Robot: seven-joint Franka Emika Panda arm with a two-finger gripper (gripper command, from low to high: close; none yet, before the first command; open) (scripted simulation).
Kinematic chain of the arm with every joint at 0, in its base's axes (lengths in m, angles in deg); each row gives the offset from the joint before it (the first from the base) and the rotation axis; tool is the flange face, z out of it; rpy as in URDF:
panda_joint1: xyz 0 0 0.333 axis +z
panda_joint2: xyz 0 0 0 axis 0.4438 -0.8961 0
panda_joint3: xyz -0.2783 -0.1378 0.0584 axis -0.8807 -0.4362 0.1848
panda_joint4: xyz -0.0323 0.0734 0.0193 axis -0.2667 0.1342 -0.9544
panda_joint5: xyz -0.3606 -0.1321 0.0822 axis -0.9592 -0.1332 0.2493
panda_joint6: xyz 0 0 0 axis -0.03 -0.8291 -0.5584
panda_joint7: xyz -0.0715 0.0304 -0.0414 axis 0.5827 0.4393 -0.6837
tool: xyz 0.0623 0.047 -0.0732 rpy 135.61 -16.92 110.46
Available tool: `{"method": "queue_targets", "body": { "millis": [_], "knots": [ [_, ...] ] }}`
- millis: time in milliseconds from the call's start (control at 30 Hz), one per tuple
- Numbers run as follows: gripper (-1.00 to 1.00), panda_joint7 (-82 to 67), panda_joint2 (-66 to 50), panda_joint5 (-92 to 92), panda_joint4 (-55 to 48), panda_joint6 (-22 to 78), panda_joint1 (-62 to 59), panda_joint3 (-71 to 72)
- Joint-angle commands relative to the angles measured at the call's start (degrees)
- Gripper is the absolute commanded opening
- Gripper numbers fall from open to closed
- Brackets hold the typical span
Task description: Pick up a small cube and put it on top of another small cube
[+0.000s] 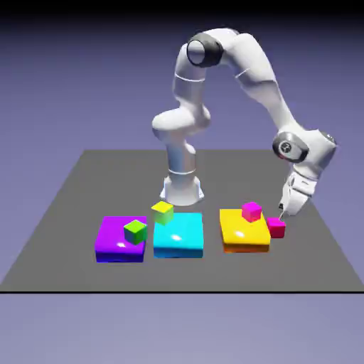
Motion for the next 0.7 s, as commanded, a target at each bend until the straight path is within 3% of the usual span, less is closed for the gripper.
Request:
{"method": "queue_targets", "body": {
  "millis": [0, 67, 200, 233, 400, 667],
  "knots": [
    [0.0, -0.42, -2.08, -0.87, -1.34, 2.16, 1.76, 0.44],
    [0.0, -0.83, -4.12, -1.72, -2.65, 4.27, 3.49, 0.88],
    [0.0, 1.96, -9.89, -5.7, 0.42, -4.23, 3.18, -1.55],
    [-1.0, 1.97, -9.89, -5.7, 0.42, -4.23, 3.18, -1.55],
    [-1.0, -1.29, -3.59, -1.49, -2.6, 4.63, 2.33, -0.34],
    [-1.0, -7.57, 3.74, 1.72, -1.82, 9.59, -13.59, -16.95]
  ]
}}
